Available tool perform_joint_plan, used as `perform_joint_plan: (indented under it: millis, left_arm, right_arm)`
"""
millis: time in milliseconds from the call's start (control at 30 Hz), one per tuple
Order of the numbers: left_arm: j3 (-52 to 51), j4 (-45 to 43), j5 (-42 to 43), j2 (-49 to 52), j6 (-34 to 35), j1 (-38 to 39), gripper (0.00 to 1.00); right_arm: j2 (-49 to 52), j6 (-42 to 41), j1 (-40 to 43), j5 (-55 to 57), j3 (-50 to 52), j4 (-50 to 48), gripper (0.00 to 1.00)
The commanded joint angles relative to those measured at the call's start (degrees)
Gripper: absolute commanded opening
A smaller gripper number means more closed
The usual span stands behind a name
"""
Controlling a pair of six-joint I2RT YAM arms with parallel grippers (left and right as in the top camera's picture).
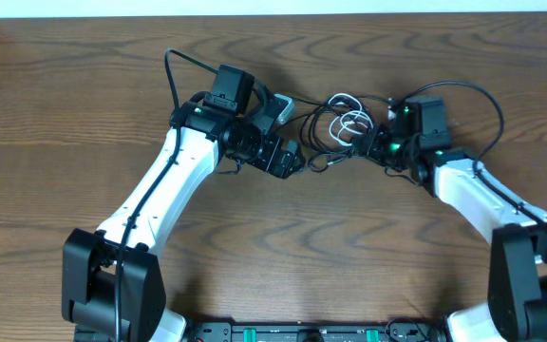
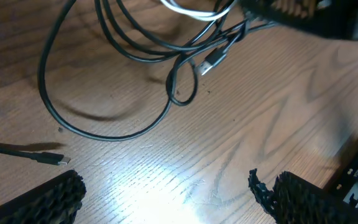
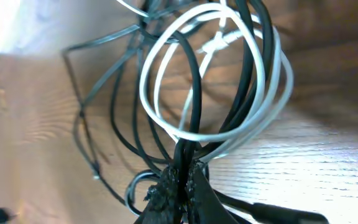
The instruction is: Untangle cables
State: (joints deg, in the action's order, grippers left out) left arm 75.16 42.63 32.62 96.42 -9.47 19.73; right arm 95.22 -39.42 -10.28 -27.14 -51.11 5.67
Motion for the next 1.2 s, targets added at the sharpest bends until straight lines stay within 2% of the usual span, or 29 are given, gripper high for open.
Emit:
perform_joint_plan:
  millis: [0,200,500,667,867,1067,1133,1167]
  left_arm:
    - [0.85,-0.04,1.49,-1.51,-0.74,-0.09,0.98]
    - [0.85,-1.46,5.55,-1.55,-0.07,-0.02,0.98]
    - [0.85,-4.15,5.81,-3.78,1.66,0.04,0.98]
    - [0.85,-4.57,5.77,-6.45,1.64,0.52,0.98]
    - [0.83,-4.31,5.42,-7.37,1.60,0.50,0.98]
    - [0.83,-3.96,0.98,-7.37,1.62,0.50,0.97]
    - [0.83,-3.96,0.94,-7.37,1.62,0.50,0.98]
    - [0.83,-3.96,0.94,-7.37,1.62,0.50,0.98]
  right_arm:
    - [-4.48,-1.64,0.66,-3.72,0.11,-0.37,0.01]
    - [-8.85,-4.81,0.81,-3.67,0.11,-1.27,0.01]
    - [-11.54,-11.02,1.73,-3.69,0.11,-6.21,0.01]
    - [-11.54,-11.15,1.73,-3.67,0.11,-7.48,0.01]
    - [-11.54,-5.31,1.73,-3.67,0.11,-1.86,0.01]
    - [-11.54,6.23,1.73,-6.49,0.11,7.48,0.01]
    - [-11.54,9.49,1.73,-6.47,0.11,10.86,0.08]
    - [-11.54,11.39,1.73,-6.47,0.11,12.55,0.17]
